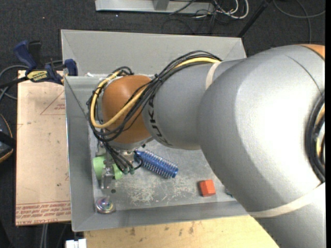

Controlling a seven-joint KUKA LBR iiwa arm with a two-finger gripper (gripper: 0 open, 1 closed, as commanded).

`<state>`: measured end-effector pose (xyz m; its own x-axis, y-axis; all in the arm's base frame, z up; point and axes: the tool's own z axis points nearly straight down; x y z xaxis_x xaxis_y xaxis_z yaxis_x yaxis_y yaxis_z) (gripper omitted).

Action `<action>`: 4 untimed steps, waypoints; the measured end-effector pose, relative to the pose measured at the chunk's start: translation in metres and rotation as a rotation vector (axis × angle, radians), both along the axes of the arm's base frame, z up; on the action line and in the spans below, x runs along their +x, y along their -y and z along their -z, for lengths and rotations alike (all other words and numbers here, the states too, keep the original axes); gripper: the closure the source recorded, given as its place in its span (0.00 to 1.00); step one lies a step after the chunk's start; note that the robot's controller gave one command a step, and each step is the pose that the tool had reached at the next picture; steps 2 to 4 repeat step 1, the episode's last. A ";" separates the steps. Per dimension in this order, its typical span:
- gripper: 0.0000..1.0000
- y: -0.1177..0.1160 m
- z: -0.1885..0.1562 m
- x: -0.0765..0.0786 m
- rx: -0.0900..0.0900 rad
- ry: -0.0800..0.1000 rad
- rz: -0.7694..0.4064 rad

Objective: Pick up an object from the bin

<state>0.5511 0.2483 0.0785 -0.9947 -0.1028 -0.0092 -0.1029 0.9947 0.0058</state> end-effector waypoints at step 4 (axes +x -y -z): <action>1.00 -0.001 -0.116 0.002 -0.001 0.001 0.001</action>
Offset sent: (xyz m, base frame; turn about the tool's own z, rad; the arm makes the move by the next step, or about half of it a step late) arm 0.0000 0.0000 0.1115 0.0000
